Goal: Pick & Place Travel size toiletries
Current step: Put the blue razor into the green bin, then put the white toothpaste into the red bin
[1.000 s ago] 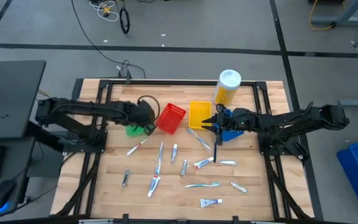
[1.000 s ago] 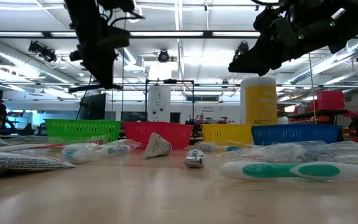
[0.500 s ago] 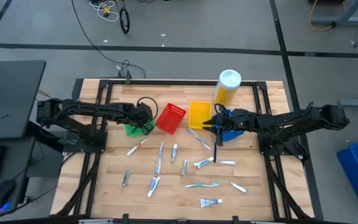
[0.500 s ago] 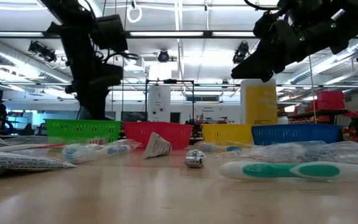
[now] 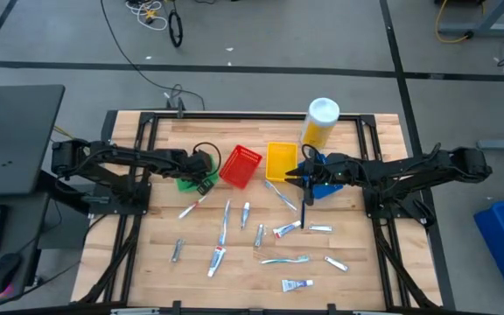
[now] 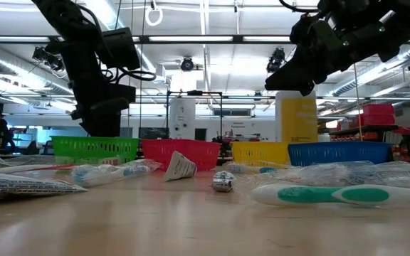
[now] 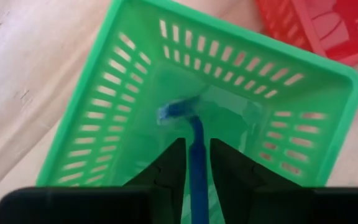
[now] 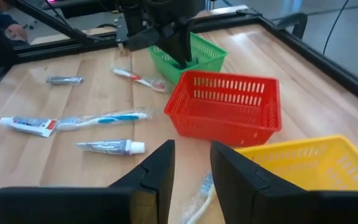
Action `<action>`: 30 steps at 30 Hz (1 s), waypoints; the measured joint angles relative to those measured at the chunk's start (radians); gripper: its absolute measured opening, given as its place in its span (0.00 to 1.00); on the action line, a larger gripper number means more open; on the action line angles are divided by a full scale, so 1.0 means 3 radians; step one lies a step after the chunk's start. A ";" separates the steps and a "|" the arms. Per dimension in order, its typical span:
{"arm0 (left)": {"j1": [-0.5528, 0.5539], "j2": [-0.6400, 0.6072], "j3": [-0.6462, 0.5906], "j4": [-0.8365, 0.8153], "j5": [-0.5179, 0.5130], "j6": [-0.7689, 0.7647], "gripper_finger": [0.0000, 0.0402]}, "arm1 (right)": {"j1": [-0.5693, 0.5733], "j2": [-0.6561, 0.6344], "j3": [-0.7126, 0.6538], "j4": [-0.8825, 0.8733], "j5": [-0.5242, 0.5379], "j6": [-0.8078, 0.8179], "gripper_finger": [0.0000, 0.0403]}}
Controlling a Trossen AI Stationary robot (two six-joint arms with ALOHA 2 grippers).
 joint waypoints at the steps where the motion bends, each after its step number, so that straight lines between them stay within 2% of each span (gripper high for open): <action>1: 0.0000 0.0000 0.0000 0.0005 -0.0002 0.0010 0.22 | 0.0000 0.0001 0.0000 -0.0025 0.0000 0.0025 0.29; 9: 0.0000 0.0000 0.0038 -0.0019 -0.0015 0.0005 0.26 | 0.0041 0.0043 0.0000 -0.0339 0.0000 0.0113 0.36; 15: -0.0007 0.0000 0.0425 -0.0334 0.0007 -0.0011 0.26 | 0.0129 0.0167 0.0000 -0.0274 0.0000 0.0116 0.41; 18: -0.0050 0.0000 0.0627 -0.0385 0.0135 -0.0049 0.26 | 0.0158 0.0236 0.0001 -0.0195 0.0000 0.0116 0.44; 24: -0.0326 -0.0001 0.0899 -0.0334 0.0393 -0.0300 0.26 | 0.0160 0.0285 0.0001 -0.0157 0.0000 0.0117 0.50; 27: -0.0559 -0.0001 0.0919 -0.0307 0.0549 -0.0358 0.26 | 0.0160 0.0285 0.0001 -0.0159 0.0001 0.0117 0.51; 30: -0.0838 0.0004 0.0919 -0.0300 0.0548 -0.0493 0.26 | 0.0159 0.0285 0.0001 -0.0159 0.0001 0.0117 0.52</action>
